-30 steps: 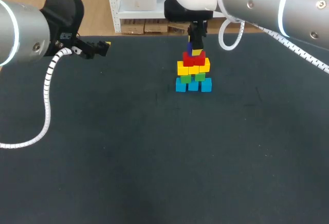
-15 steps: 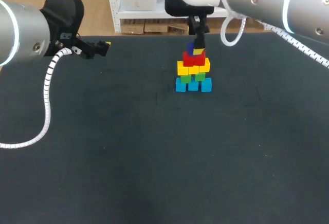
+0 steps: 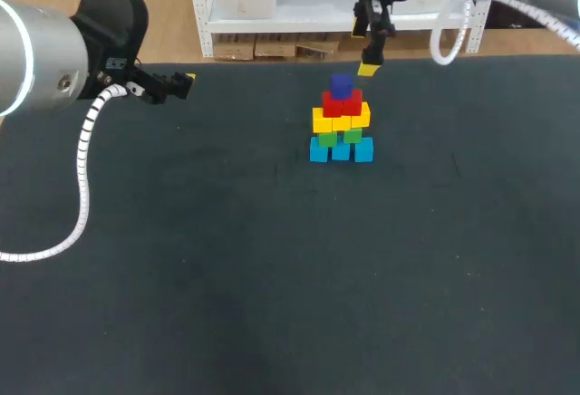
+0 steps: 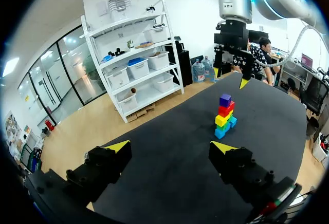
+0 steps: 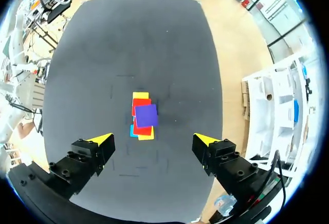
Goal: Place the blue cubes, place green cubes on the blue cubes, place the yellow cubes on the green cubes, then place the red cubes on the yellow cubes, and place purple cube on the red cubes.
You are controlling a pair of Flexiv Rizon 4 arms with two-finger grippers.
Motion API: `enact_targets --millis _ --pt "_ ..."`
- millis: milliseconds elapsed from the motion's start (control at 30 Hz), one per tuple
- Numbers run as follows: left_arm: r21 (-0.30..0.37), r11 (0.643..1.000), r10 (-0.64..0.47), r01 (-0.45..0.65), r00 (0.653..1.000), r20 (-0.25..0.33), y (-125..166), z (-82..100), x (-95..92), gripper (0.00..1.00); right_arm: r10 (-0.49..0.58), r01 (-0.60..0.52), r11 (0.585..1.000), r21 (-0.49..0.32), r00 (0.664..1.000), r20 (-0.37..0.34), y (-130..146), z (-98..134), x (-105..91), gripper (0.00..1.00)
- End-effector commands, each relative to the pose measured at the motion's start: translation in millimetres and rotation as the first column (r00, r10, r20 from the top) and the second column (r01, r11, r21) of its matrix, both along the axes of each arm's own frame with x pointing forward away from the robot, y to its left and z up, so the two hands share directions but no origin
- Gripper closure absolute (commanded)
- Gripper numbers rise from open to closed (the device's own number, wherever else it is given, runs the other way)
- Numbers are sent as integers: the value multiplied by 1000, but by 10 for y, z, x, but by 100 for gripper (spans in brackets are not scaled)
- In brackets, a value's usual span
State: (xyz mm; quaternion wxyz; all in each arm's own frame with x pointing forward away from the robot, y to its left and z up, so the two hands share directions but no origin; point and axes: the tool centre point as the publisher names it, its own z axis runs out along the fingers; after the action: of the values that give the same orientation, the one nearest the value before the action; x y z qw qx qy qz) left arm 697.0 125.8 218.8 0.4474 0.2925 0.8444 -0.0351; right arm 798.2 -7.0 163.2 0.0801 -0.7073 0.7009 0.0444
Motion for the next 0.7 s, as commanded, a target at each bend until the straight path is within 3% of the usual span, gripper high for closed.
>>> enact_targets --millis 33,600,700 --pt "-2 1000 -5 5 1000 -1 9 -2 13 0 -23 19 997 77 999 47 -161 61 -101 0" --pt "-2 1000 -5 5 1000 -1 9 -2 13 0 -99 92 986 141 994 40 -431 95 -50 0" --pt "-2 1000 -5 5 1000 -1 9 -2 13 0 -93 90 986 143 996 10 -433 81 -59 0"
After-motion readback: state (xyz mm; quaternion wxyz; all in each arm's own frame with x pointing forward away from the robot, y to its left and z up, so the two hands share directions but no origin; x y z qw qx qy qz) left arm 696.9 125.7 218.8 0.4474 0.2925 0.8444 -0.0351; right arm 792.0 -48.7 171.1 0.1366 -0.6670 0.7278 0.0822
